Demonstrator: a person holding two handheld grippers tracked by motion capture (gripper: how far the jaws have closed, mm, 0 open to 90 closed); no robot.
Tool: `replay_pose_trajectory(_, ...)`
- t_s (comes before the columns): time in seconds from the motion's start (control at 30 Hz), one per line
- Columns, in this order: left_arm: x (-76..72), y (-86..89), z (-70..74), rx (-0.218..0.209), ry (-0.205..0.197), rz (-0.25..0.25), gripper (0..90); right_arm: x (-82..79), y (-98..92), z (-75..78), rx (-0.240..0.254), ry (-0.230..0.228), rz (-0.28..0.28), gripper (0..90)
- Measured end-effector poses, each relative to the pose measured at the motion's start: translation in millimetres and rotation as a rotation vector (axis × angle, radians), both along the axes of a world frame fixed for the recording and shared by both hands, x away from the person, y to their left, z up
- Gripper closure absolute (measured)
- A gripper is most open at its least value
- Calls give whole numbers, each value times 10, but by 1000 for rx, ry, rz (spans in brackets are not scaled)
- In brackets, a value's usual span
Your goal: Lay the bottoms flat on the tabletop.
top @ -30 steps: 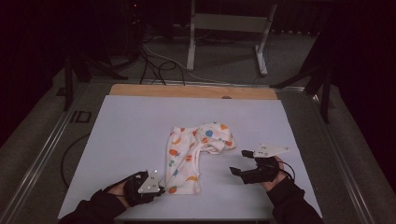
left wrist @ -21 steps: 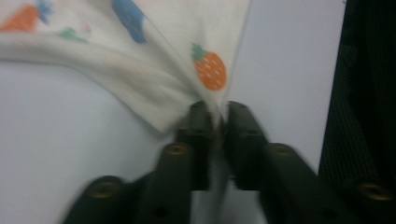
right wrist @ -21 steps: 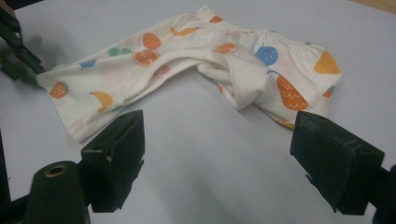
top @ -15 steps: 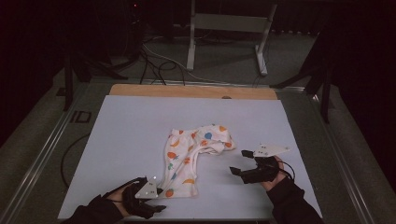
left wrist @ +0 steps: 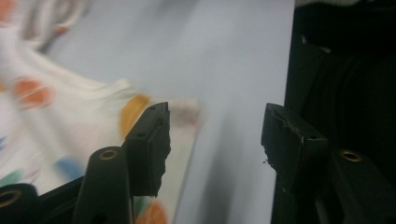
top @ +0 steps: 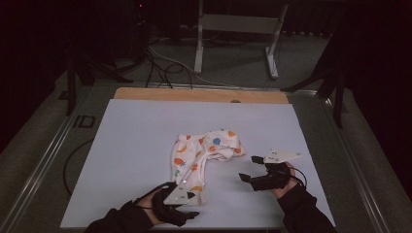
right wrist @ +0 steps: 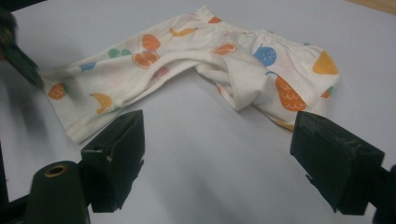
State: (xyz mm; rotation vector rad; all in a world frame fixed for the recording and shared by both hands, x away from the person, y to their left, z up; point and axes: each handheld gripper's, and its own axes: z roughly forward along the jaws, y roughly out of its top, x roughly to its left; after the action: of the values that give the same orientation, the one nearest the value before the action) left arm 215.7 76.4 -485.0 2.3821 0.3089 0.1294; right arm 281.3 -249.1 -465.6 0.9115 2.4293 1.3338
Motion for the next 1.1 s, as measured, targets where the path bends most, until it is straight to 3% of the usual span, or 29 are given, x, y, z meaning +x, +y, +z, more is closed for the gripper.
replay_pose_trajectory(0.1,51,-153,-95,53,-13,16,507,-5,-9,6,-1,-4,2,180)
replay_pose_trajectory(0.27,129,-267,-192,103,-17,19,614,-6,-32,8,4,-4,1,180)
replay_pose_trajectory(0.43,194,-276,-195,90,-15,46,878,-8,-42,18,5,-10,-1,181)
replay_pose_trajectory(0.53,191,-290,-138,45,-19,41,893,-2,-41,15,4,-7,0,181)
replay_pose_trajectory(0.7,143,-364,-99,15,-28,13,892,-4,-29,20,7,-7,2,181)
replay_pose_trajectory(0.83,127,-452,-169,13,-8,-13,888,-7,-25,20,5,-7,4,181)
replay_pose_trajectory(0.9,123,-487,-206,33,-13,-26,884,-2,-25,14,7,-5,6,181)
replay_pose_trajectory(0.97,117,-519,-246,29,16,-41,875,-4,-24,13,7,-5,4,181)
replay_pose_trajectory(1.1,133,-530,-255,24,36,-63,775,0,-24,6,14,-1,5,180)
